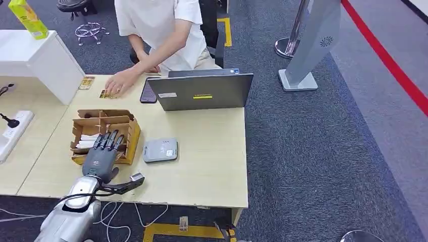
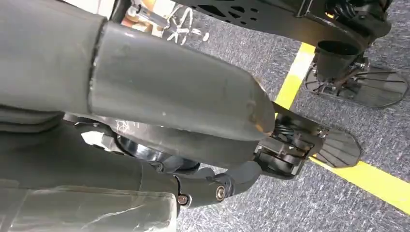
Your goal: Pass the card to the sensor for recognition and then transmit it.
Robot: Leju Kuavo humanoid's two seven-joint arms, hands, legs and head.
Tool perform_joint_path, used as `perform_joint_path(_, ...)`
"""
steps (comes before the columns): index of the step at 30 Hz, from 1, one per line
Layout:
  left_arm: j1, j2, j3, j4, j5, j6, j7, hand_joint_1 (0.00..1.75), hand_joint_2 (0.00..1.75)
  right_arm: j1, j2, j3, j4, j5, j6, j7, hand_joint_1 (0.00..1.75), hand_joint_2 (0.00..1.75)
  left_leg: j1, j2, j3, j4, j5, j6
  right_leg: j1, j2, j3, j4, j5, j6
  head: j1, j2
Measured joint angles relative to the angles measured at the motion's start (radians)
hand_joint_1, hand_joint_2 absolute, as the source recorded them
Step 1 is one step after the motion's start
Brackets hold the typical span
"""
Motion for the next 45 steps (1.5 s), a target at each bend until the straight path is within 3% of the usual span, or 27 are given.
perform_joint_path(24,0.004,0.002,0.0,0.0,0.015,0.039,0.003,0.0,1.75,0.0,0.0,0.0,0.0,0.001,-0.001,-0.003,0.0,0.0,0.0,0.0,0.0,0.0,0.0,0.0,0.0,0.0,0.0,0.0,0.0,0.0,0.0,0.0)
perform_joint_path(28,0.011,0.001,0.0,-0.003,0.007,0.103,0.016,0.0,1.75,0.0,0.0,0.0,0.0,0.001,-0.006,-0.003,0.0,0.0,0.0,0.0,0.0,0.0,0.0,0.0,0.0,0.0,0.0,0.0,0.0,0.0,0.0,0.0)
perform_joint_path(32,0.054,0.001,0.0,-0.077,-0.023,0.171,0.033,0.0,1.75,0.0,0.0,0.0,0.0,-0.001,-0.018,-0.004,0.0,0.0,0.0,0.0,0.0,0.0,0.0,0.0,0.0,0.0,0.0,0.0,0.0,0.0,0.0,0.0)
perform_joint_path(38,0.135,0.0,0.0,-0.236,-0.039,0.174,0.036,0.0,1.75,0.0,0.0,0.0,0.0,-0.002,-0.019,-0.008,0.0,0.0,0.0,0.0,0.0,0.0,0.0,0.0,0.0,0.0,0.0,0.0,0.0,0.001,0.0,0.0)
perform_joint_path(45,0.149,0.0,0.0,-0.308,-0.042,0.174,0.032,0.0,1.75,0.0,0.0,0.0,0.0,-0.002,-0.015,-0.007,0.0,0.0,0.0,0.0,0.0,0.0,0.0,0.0,0.0,0.0,0.0,0.0,0.0,0.0,0.0,0.0)
